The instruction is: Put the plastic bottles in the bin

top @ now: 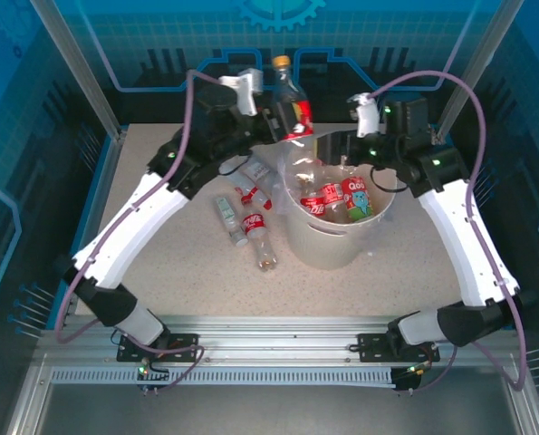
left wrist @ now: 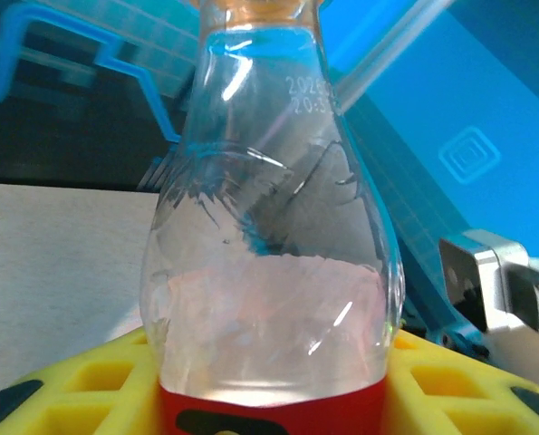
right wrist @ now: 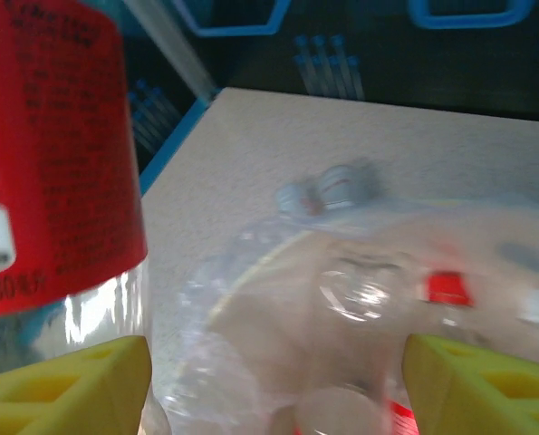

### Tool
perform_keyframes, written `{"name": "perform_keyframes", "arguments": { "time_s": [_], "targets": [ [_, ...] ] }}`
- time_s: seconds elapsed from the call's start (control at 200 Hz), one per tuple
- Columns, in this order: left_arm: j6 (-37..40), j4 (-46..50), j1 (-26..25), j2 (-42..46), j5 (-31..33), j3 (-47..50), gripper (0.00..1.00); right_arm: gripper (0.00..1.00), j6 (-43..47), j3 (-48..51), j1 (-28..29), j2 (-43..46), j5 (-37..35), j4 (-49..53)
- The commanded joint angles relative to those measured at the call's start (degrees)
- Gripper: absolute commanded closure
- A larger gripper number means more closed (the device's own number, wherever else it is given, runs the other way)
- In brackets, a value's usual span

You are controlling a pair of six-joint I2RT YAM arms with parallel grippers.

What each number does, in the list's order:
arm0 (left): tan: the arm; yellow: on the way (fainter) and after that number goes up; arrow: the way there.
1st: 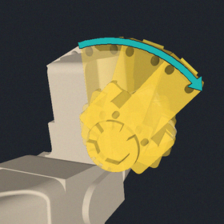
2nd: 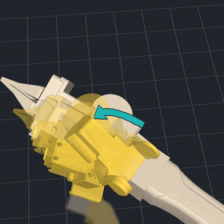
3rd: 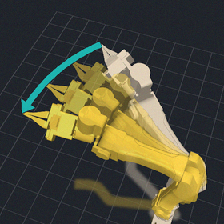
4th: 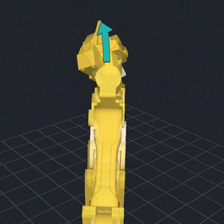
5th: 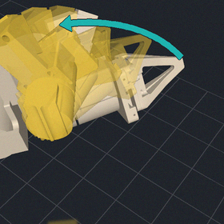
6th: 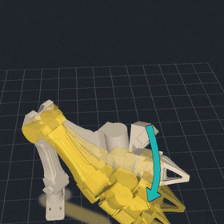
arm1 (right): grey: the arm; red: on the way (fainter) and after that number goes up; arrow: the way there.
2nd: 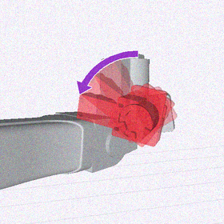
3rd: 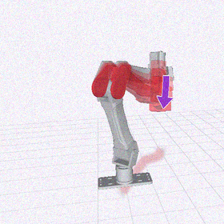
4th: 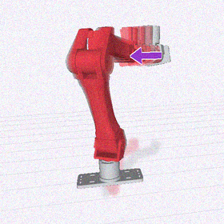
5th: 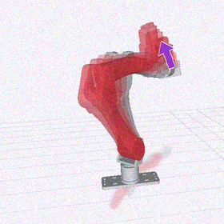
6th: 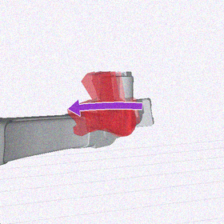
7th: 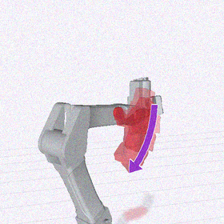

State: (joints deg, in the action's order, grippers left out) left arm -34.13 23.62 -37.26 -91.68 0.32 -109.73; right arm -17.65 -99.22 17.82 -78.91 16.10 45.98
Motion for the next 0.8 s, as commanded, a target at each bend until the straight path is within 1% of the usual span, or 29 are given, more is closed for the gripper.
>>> {"name": "perform_keyframes", "arguments": {
  "time_s": [0.0,0.1,0.16,0.355,0.435,0.52,0.67,0.73,0.795],
  "targets": [
    [1.16,1.15,-3.81,-4.96,-1.73,-6.12,0.58,0.26,-2.51,2.42,-2.83,2.95,-0.79,-1.91],
    [3.21,3.29,-6.58,-9.99,0.38,-10.46,0.57,0.26,-2.04,4.13,-4.90,4.66,-0.81,-1.51],
    [3.46,3.92,-7.37,-12.23,0.81,-12.03,0.56,0.26,-1.86,4.93,-5.92,5.50,-0.81,-1.33],
    [2.93,5.21,-9.40,-15.95,1.79,-11.87,0.52,0.26,-0.90,6.24,-8.38,7.28,-0.61,-0.33],
    [2.67,5.22,-9.98,-16.41,2.24,-10.54,0.46,0.26,-0.26,6.45,-8.89,7.67,-1.18,0.33],
    [2.18,5.21,-10.21,-16.61,2.44,-8.98,0.43,0.26,0.39,6.59,-9.44,8.01,-1.93,1.18],
    [1.45,4.43,-10.29,-16.01,2.01,-6.59,0.33,0.26,1.75,6.58,-10.24,8.85,-3.71,3.11],
    [1.27,4.18,-10.38,-15.76,1.89,-5.86,0.27,0.26,2.33,6.39,-10.41,9.06,-4.55,4.05],
    [1.26,3.90,-10.41,-15.41,1.89,-5.12,0.24,0.26,2.62,6.37,-10.36,9.22,-4.52,4.56]
  ]
}}
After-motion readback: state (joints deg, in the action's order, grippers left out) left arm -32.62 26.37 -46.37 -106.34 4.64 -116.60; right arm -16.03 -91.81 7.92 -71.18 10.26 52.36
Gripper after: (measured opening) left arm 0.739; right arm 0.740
